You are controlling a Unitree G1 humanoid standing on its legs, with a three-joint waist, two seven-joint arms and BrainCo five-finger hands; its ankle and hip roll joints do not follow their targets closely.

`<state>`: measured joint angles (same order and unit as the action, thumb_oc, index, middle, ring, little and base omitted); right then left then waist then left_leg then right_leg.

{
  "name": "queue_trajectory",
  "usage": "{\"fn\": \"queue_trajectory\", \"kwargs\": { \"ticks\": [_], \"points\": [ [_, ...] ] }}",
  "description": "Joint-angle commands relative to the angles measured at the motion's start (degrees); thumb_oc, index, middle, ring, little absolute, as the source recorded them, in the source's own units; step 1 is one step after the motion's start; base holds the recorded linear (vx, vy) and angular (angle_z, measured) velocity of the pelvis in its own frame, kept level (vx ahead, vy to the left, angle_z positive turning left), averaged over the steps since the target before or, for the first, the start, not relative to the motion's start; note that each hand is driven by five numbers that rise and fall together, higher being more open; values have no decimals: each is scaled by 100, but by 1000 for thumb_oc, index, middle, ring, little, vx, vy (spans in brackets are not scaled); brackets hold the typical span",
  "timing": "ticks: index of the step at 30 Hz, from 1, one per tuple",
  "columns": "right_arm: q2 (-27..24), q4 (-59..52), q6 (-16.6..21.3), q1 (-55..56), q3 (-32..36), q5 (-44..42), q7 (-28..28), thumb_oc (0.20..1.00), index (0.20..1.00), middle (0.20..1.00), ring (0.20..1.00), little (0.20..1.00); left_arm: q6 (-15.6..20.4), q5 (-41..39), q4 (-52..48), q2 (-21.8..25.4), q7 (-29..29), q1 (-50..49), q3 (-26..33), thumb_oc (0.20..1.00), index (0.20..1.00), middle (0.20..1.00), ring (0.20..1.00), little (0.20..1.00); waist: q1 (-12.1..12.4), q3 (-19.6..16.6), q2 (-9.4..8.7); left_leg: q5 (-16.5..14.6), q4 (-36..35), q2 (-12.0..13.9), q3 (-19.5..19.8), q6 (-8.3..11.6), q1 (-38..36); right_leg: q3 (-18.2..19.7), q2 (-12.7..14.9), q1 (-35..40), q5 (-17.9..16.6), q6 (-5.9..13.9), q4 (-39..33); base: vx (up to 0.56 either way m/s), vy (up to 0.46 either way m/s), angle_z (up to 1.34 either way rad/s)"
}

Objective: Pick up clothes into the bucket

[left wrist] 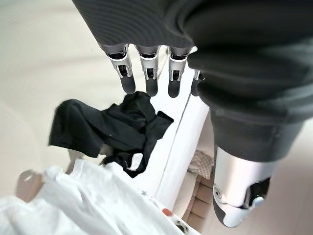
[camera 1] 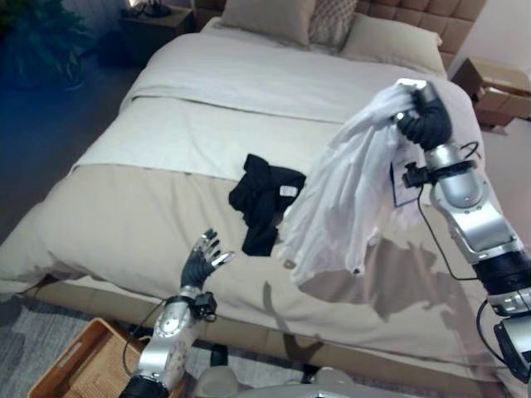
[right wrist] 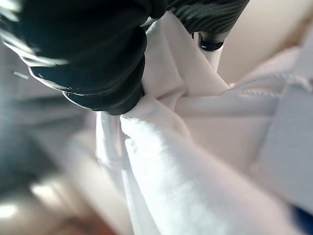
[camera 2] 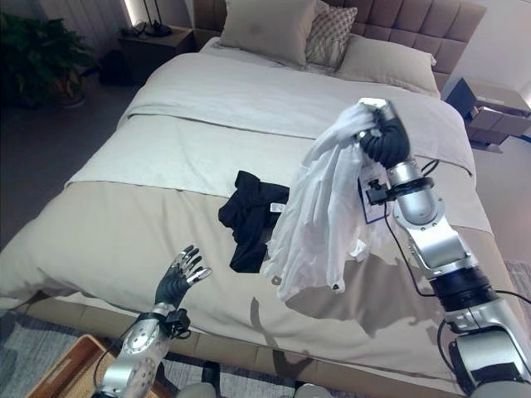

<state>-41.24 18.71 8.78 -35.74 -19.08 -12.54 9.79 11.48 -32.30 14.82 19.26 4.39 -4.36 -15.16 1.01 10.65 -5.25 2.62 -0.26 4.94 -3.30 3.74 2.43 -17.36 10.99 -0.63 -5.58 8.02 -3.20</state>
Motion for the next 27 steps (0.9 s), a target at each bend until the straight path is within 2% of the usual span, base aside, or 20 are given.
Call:
{"fn": "queue_trajectory", "kwargs": {
  "ticks": [1, 2, 3, 4, 10, 15, 16, 19, 22, 23, 24, 26, 27],
  "points": [
    [161, 239, -8, -853, -70, 466, 326, 200, 200, 200, 200, 200, 238, -98, -394, 206, -49, 214, -75, 1000, 1000, 1000, 1000, 1000, 175, 303, -122, -174, 541, 141, 93, 30, 409, -131, 484, 118, 185, 404, 601, -216, 19, 17],
    [455, 815, -126, -1032, -213, 668, 380, 200, 200, 200, 200, 200, 294, -141, -476, 245, 10, 350, -141, 1000, 1000, 1000, 1000, 1000, 271, 583, -40, -158, 662, 82, 220, -7, 622, -187, 569, -80, 246, 394, 879, -182, 18, 15],
    [460, 833, -118, -1055, -223, 668, 382, 200, 200, 200, 200, 200, 293, -142, -475, 244, 11, 358, -133, 1000, 1000, 1000, 1000, 1000, 256, 581, -43, -164, 683, 76, 229, -10, 648, -191, 578, -102, 259, 395, 906, -249, 45, 22],
    [721, 1270, -184, -1196, -275, 751, 466, 200, 200, 200, 200, 200, 349, -165, -509, 277, 86, 537, -162, 1000, 1000, 1000, 1000, 1000, 321, 857, 62, -169, 834, 22, 331, -38, 860, -211, 685, -326, 307, 365, 1202, -165, 48, 35],
    [1151, 2225, -262, -1488, -185, 829, 693, 200, 200, 200, 200, 200, 486, -245, -661, 274, 215, 806, -196, 1000, 1000, 1000, 1000, 1000, 446, 1353, 276, -203, 1291, -112, 516, -91, 1513, -266, 924, -880, 421, 325, 1777, -111, 40, 27],
    [1223, 3102, -358, -1826, -188, 1001, 874, 200, 200, 200, 200, 200, 545, -342, -758, 257, 295, 936, -251, 1000, 1000, 1000, 1000, 1000, 527, 1598, 351, -230, 1509, -152, 523, -107, 1944, -246, 1020, -1300, 465, 323, 2077, -81, 17, 16],
    [1220, 3605, -424, -1941, -126, 1045, 992, 200, 200, 200, 200, 200, 543, -317, -863, 256, 339, 1020, -306, 1000, 1000, 1000, 1000, 1000, 570, 1745, 408, -236, 1673, -187, 557, -118, 2188, -280, 1065, -1485, 496, 309, 2252, -60, 6, 12],
    [1137, 4036, -490, -2054, -144, 1220, 1103, 200, 200, 200, 200, 200, 557, -252, -942, 243, 384, 1124, -403, 1000, 1000, 1000, 1000, 1000, 587, 1913, 489, -253, 1849, -237, 607, -127, 2456, -297, 1133, -1713, 558, 288, 2456, -50, 9, 12],
    [1067, 4238, -528, -2120, -145, 1331, 1195, 200, 200, 200, 200, 200, 564, -216, -973, 251, 414, 1162, -440, 1000, 1000, 1000, 1000, 1000, 601, 1914, 530, -255, 1905, -271, 629, -130, 2616, -317, 1162, -1847, 599, 279, 2535, -2, 1, 16],
    [998, 4307, -576, -2176, -177, 1490, 1330, 275, 275, 275, 275, 275, 594, -177, -1001, 261, 483, 1176, -454, 1000, 1000, 1000, 1000, 1000, 591, 1914, 559, -251, 1916, -284, 638, -141, 2731, -312, 1172, -1984, 603, 279, 2584, 12, 19, 8],
    [984, 4293, -600, -2199, -173, 1595, 1437, 470, 470, 470, 470, 470, 600, -144, -1010, 263, 525, 1184, -449, 1000, 1000, 1000, 1000, 1000, 585, 1914, 566, -259, 1923, -279, 634, -149, 2776, -294, 1174, -2042, 600, 280, 2589, 9, 37, 2],
    [956, 4344, -657, -2241, -160, 1728, 1611, 580, 580, 580, 580, 580, 610, -121, -1031, 244, 608, 1170, -456, 1000, 1000, 1000, 1000, 1000, 570, 1914, 585, -272, 1940, -291, 611, -171, 2847, -258, 1169, -2145, 600, 276, 2612, 14, 33, -2],
    [931, 4390, -684, -2278, -155, 1790, 1703, 1000, 1000, 1000, 1000, 1000, 619, -119, -1013, 233, 645, 1183, -472, 1000, 1000, 1000, 1000, 1000, 570, 1914, 588, -279, 1937, -294, 604, -180, 2861, -250, 1174, -2173, 600, 279, 2606, 0, 0, 0]
  ]
}}
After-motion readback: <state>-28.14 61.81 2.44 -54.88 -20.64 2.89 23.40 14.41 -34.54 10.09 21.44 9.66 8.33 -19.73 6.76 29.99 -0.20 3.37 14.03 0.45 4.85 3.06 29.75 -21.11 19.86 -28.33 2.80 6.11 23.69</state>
